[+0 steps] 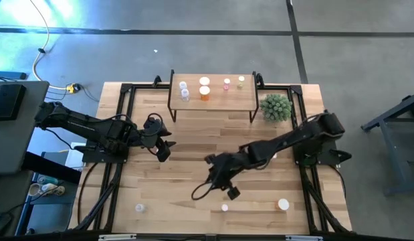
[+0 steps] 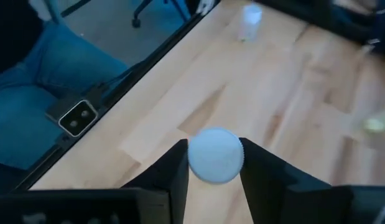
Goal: Pick and place medicine bottles onto shelf by color
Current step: Put the bottom yellow pill bottle aligned with the other yellow pill bottle on the shelf
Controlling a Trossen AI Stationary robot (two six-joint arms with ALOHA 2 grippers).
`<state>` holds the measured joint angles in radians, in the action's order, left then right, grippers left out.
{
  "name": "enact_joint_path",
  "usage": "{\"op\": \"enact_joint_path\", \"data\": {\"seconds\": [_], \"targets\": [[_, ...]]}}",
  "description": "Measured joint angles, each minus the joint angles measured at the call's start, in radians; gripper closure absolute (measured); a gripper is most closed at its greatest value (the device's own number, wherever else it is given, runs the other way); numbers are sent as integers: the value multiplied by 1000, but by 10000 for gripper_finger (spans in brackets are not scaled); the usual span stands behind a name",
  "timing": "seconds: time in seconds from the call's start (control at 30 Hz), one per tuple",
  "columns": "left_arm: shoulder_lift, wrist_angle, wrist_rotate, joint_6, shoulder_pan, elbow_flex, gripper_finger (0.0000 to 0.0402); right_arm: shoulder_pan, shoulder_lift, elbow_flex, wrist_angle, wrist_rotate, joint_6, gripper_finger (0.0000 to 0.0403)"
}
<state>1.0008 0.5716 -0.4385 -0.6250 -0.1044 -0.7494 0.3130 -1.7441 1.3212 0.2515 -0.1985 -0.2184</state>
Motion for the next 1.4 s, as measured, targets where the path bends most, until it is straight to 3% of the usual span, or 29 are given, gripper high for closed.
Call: {"op": "enact_joint_path", "data": {"seconds": [0.47, 0.87, 1.07, 1.4], "targets": [[0, -2, 1, 0, 0, 0, 177, -150, 310, 0, 249, 197, -60, 291], [0, -10, 1, 0, 0, 0, 177, -406, 535, 0, 334, 359, -97, 291], [0, -10, 1, 0, 0, 0, 177, -581, 550, -12, 371, 343, -58, 290], [0, -20, 0, 0, 0, 0, 177, -796, 541, -169, 293, 229, 32, 290]]}}
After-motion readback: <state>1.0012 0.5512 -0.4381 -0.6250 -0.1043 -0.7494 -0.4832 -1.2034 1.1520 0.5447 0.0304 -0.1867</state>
